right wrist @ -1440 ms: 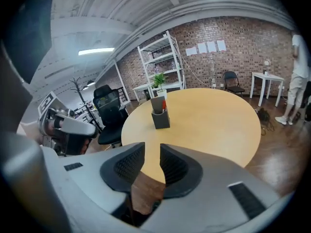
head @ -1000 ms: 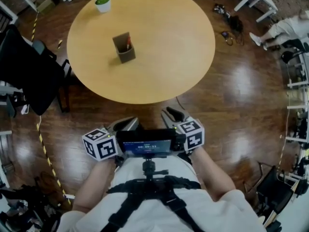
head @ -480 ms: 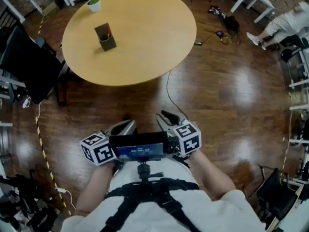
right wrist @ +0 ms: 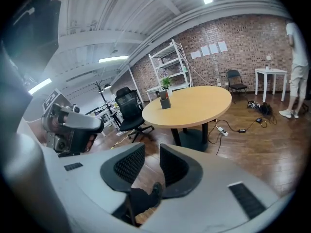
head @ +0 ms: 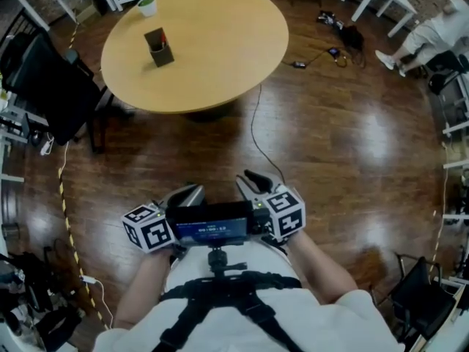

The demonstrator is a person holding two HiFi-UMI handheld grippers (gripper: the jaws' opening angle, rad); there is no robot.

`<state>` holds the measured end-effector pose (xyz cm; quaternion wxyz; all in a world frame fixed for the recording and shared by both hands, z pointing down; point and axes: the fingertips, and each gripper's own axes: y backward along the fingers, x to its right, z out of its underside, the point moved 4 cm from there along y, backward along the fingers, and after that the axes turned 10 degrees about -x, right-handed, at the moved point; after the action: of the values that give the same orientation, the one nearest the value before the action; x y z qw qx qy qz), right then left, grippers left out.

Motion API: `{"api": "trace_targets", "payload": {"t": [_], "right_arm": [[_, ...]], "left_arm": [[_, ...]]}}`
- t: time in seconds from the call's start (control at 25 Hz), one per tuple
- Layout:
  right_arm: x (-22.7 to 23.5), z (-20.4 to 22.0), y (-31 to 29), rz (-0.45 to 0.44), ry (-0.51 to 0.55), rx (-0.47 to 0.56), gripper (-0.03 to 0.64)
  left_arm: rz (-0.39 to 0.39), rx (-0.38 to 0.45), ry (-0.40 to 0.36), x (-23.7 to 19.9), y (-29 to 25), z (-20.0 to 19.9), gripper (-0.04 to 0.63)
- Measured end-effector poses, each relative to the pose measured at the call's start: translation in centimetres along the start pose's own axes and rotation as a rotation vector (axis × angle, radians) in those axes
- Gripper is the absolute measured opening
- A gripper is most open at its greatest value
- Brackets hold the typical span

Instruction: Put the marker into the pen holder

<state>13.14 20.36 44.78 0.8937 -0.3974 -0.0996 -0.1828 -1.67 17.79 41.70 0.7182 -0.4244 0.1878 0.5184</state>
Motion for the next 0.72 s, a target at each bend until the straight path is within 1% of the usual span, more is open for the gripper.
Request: {"api": "trace_targets", "payload": {"t": [0.16, 0.28, 0.4, 0.52, 0.64, 0.72], "right_arm": [[-0.9, -0.3, 0.5, 0.003, -0.012, 0.031, 0.107], [-1.3, -0.8, 1.0, 0.012, -0.013, 0.050, 0.107], [-2.5, -1.4, 0.3, 0.024, -0.020, 0.062, 0.107], [-4.9, -1.7, -1.3, -0.002, -0.028, 0.059, 0.107], [-6.4, -1.8, -1.5, -0.006, -0.035, 0.061, 0.107], [-7.1, -1.7, -1.4, -0.003, -0.042, 0.064, 0.107]], "left_arm": [[0.010, -0.012, -0.022, 0.2, 0.2, 0.1, -0.004], [0.025, -0.004, -0.050, 0.0, 0.5, 0.0, -0.003], [0.028, -0.007, -0.050, -0.9, 2.1, -0.2, -0.004], [0.016, 0.001, -0.060, -2.2, 4.4, -0.4, -0.004], [0.018, 0.007, -0.065, -2.6, 5.5, -0.2, -0.005], [0.018, -0.011, -0.073, -2.3, 6.0, -0.2, -0.004]]}}
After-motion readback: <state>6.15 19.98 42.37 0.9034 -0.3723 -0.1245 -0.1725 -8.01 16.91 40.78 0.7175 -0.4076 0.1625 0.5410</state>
